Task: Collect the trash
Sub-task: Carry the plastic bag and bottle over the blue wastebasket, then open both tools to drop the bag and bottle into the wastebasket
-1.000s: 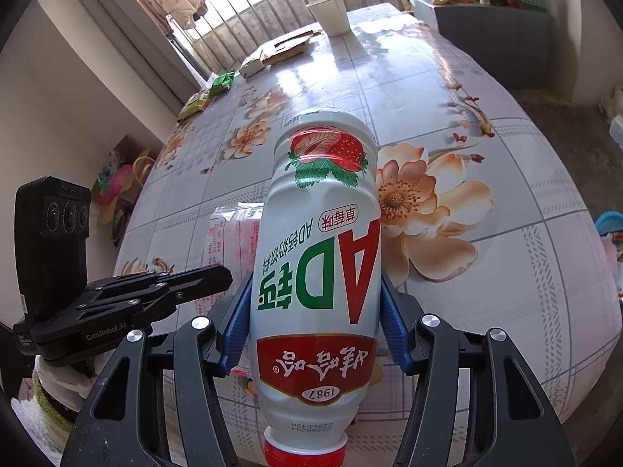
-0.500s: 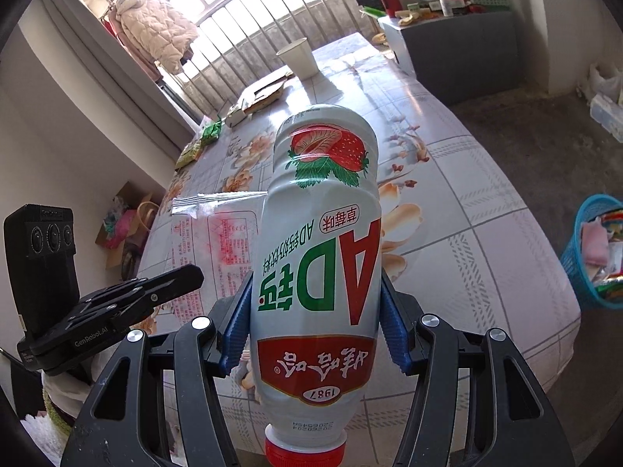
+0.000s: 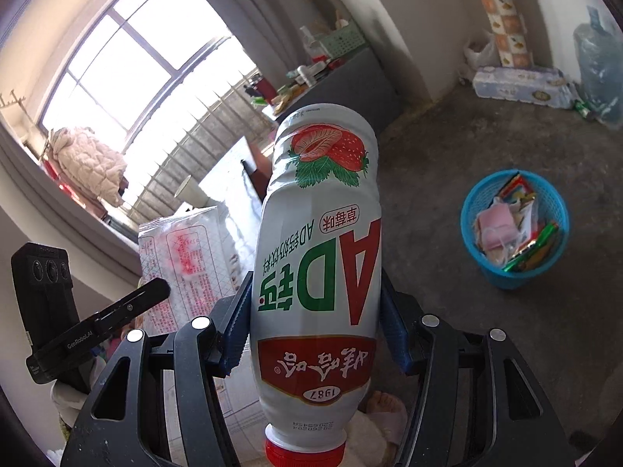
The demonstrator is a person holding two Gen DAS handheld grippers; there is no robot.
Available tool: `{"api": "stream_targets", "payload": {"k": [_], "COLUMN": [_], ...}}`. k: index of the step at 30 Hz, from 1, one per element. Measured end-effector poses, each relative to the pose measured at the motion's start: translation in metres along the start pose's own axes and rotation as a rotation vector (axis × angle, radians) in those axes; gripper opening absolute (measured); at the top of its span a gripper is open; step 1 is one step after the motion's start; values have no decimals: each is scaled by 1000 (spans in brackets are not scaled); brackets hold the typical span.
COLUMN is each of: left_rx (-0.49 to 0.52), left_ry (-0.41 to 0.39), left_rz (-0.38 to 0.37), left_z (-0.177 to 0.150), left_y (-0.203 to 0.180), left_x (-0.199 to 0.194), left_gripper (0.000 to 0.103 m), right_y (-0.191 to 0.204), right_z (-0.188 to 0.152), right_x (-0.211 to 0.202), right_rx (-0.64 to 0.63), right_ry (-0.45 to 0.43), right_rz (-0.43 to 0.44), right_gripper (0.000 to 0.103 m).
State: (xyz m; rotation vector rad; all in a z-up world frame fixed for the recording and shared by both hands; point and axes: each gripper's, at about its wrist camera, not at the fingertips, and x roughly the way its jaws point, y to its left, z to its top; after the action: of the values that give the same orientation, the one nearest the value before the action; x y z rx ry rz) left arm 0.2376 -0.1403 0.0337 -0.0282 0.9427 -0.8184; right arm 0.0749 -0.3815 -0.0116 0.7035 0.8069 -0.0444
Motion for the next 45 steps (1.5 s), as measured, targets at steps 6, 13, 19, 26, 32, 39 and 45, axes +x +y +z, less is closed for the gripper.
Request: {"api": "stream_targets", "payload": {"k": [6,13,19,26,32,39,45], "left_rx": [34,3,-50,-121,-85,0,47], "left_ry": [152,346,441,476,426,362,301], "left_rz": [-73,-87,-80,-78,-94,-90,-87], "left_z": [46,82,96,90,98,95,78], "left_y": [-37,-64,-83,-70,-60,-51,-48], "left_x": [107,256,359,393,352,281,219], "left_gripper": [0,0,1,20,22,31,31], "right_y": [-91,-156,-199,-224,-224,-239,-231], "right_z": [20,28,39,81,105,93,84], "right_x": [-16,-5,22,104,162,183,140], "right_rx": [242,380,456,295,98,51,84], "right_ry": [-73,-84,-47,150,250,300,212], "right_rz": [-94,-175,-212,-354,-440,-572,-583], "right_gripper": [55,55,55,55,58,62,62]}}
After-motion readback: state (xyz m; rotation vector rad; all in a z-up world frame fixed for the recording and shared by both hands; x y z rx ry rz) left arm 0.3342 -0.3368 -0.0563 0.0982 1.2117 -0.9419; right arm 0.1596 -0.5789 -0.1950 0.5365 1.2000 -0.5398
